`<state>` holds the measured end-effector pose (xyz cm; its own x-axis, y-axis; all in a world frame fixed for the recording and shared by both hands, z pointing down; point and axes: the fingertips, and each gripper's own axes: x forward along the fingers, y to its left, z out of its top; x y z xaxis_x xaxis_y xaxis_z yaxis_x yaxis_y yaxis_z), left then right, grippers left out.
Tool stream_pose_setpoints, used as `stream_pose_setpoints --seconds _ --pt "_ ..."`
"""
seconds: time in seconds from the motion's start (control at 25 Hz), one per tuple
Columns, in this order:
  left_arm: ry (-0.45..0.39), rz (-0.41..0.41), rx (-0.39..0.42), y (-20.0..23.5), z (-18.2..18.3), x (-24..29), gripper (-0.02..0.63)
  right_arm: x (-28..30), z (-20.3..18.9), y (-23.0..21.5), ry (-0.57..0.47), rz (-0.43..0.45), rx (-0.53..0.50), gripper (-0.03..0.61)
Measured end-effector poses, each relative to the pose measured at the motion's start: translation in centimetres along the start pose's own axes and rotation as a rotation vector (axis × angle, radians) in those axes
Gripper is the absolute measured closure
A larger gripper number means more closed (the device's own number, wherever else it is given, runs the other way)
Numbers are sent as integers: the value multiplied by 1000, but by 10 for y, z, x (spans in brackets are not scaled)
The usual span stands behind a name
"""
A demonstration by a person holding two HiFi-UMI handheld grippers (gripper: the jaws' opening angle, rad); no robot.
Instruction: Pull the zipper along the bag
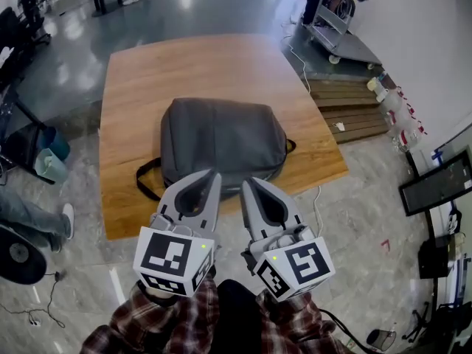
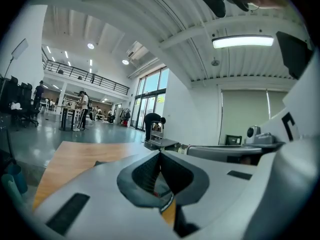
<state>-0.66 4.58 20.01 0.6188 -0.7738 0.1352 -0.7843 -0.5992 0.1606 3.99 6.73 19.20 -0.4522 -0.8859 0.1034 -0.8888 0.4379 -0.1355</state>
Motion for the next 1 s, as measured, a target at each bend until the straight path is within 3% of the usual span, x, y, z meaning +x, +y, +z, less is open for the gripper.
stream_pose_setpoints --seconds 0.24,0.6,0.8,1.0 --pt "41 -37 -14 33 -1 44 602 51 -4 -27 27 -39 35 569" --pt "142 5 -60 61 -39 90 602 86 -52 -72 154 -45 104 569" --pt "231 22 -62 80 -90 104 601 97 -121 -83 347 -54 136 569" --pt "388 13 -95 94 -176 114 602 94 -212 -88 586 -69 163 568"
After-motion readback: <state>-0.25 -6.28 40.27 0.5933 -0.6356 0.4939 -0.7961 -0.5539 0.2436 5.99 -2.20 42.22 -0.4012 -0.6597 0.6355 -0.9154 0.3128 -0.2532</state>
